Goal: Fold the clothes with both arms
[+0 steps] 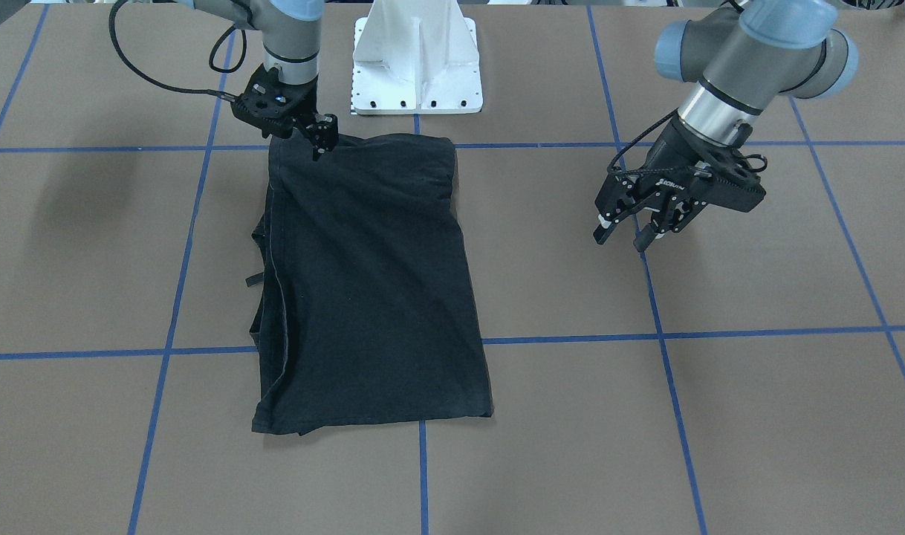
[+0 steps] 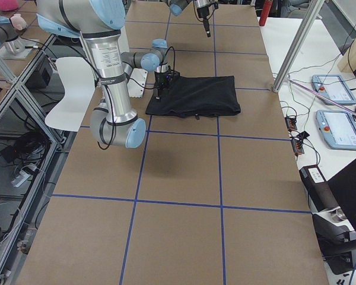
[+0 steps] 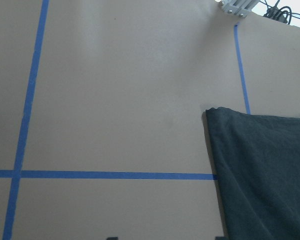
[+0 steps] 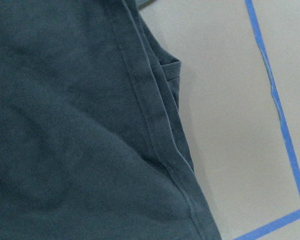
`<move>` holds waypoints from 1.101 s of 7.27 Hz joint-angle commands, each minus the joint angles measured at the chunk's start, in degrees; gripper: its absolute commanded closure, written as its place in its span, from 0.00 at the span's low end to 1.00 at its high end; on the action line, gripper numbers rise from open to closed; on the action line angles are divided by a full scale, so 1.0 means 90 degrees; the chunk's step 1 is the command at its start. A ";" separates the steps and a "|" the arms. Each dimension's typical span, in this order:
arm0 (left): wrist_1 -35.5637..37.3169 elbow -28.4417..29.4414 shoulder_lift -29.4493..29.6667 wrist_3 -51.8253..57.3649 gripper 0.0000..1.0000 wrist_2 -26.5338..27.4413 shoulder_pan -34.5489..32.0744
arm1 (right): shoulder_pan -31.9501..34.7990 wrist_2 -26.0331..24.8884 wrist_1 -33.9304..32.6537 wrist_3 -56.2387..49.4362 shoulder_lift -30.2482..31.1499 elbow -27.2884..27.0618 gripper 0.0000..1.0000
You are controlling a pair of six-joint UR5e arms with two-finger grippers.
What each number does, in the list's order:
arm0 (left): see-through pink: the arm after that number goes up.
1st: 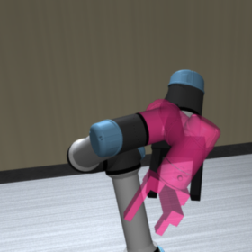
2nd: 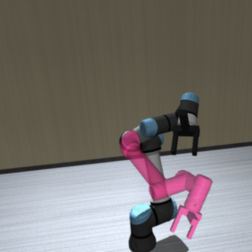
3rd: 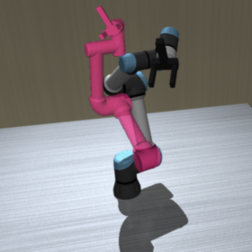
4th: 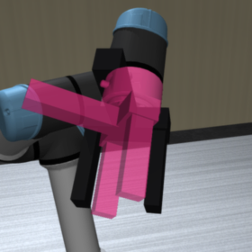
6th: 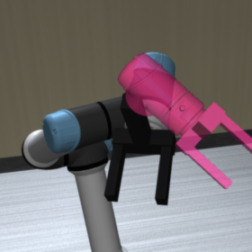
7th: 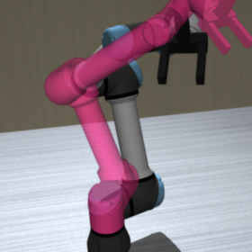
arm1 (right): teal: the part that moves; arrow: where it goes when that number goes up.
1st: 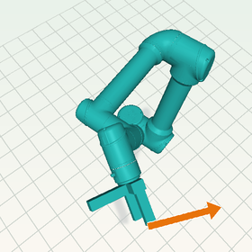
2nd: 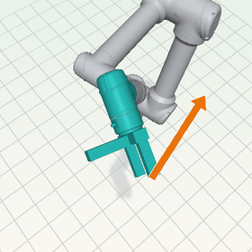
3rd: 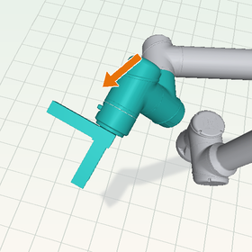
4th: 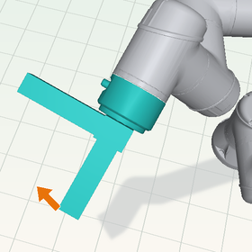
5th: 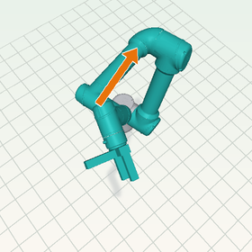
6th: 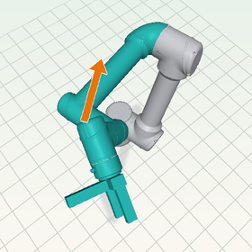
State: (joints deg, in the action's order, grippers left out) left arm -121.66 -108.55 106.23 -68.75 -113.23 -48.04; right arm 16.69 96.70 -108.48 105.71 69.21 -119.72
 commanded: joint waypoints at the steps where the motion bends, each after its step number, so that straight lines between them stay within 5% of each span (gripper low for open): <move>1: -0.0007 -0.0058 0.0062 0.0012 0.28 0.0013 0.0006 | -0.0009 -0.0022 0.1943 0.2393 0.0996 0.0020 0.09; 4: 0.0012 -0.0048 0.0052 0.0031 0.29 0.0003 -0.0004 | -0.0019 -0.0246 0.2453 0.4109 0.1099 -0.0018 0.14; 8: 0.0022 -0.0048 -0.0025 0.0002 0.28 -0.0007 0.0006 | -0.0058 -0.0266 0.2463 0.4473 0.1089 0.0001 0.09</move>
State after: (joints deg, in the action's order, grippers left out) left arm -121.53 -108.71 106.54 -68.59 -113.28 -48.00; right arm 16.41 94.42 -86.33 144.51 79.15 -119.85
